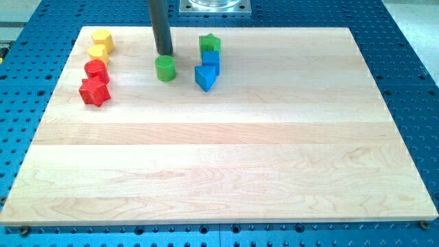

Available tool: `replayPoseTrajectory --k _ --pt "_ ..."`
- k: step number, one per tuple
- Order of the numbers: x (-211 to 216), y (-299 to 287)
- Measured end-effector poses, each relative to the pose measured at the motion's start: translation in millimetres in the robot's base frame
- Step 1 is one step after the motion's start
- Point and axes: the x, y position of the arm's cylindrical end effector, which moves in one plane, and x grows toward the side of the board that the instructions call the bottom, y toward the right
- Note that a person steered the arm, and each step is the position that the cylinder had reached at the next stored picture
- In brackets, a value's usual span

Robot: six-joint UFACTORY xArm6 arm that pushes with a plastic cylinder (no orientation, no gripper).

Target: Adjust the yellow blocks horizontally to each other

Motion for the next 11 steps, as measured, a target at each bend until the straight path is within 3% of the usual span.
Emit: replayPoseTrajectory --k 1,2,3,4,6,7,8,9,11 --pt "-44 -62" --pt "-60 -73" --pt "-43 -138" --pt "-9 -138" --pt "7 -54" --pt "-24 -80" --pt "-23 -135" --pt "26 -185" --pt "99 -117"
